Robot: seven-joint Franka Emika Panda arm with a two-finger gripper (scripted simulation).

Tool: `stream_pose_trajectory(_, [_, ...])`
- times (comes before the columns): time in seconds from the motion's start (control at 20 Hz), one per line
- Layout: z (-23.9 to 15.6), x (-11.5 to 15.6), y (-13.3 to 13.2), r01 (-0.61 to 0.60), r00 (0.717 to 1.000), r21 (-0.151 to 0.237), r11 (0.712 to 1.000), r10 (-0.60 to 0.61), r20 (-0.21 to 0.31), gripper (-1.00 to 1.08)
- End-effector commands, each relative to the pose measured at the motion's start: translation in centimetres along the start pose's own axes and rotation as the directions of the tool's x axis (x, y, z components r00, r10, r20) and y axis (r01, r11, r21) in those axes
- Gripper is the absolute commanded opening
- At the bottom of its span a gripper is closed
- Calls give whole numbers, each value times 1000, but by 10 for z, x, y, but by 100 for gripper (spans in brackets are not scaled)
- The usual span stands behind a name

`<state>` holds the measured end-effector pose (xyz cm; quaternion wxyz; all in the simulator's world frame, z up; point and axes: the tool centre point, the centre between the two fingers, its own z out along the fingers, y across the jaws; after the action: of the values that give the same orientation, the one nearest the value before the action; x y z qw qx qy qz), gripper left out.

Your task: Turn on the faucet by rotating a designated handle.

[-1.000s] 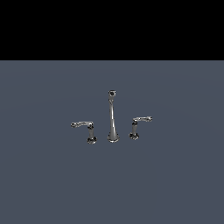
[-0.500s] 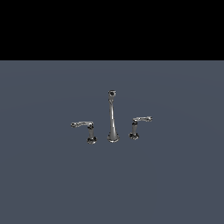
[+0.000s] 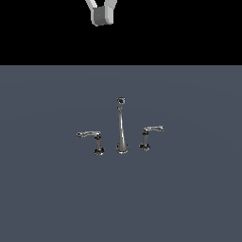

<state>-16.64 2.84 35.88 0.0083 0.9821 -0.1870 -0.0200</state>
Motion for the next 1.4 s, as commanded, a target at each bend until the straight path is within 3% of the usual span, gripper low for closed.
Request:
stream_pose_trajectory(0.0, [19,16,-3,-73,997,4,997,73,-1,-100])
stream_pose_trajectory(0.35, [69,60,-7,-262,965,13,965,262,-3,-100])
stream_pose_trajectory(0.7, [116,104,-2,-435,900,21,900,435,-3,-100])
stream_pose_trajectory(1.0, [157,141,9,-574,819,27,818,574,-3,-100])
stream_pose_trajectory(1.35, [207,183,30,-722,692,33,691,722,-3,-100])
